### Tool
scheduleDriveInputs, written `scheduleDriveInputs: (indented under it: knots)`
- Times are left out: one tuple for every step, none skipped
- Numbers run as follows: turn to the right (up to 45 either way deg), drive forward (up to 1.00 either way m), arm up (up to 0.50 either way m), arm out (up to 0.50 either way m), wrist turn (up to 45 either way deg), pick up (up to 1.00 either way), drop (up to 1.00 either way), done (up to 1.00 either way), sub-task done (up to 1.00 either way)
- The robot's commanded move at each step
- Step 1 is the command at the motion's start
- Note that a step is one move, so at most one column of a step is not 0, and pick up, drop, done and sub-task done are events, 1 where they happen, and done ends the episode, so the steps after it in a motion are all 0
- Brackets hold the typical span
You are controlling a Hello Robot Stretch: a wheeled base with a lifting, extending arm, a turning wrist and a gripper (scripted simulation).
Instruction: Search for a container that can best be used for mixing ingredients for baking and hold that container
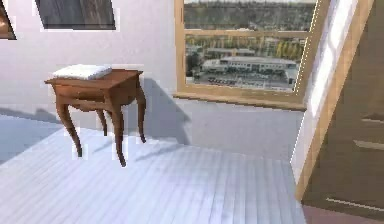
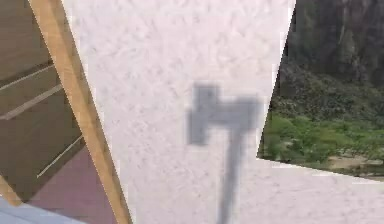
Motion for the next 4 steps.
scheduleDriveInputs:
  knots:
    - [-45.0,0.00,0.00,0.00,0.0,0.00,0.00,0.00,0.00]
    - [-45.0,0.00,0.00,0.00,0.0,0.00,0.00,0.00,0.00]
    - [-21.0,0.00,0.00,0.00,0.0,0.00,0.00,0.00,0.00]
    - [0.0,1.00,0.00,0.00,0.0,0.00,0.00,0.00,0.00]
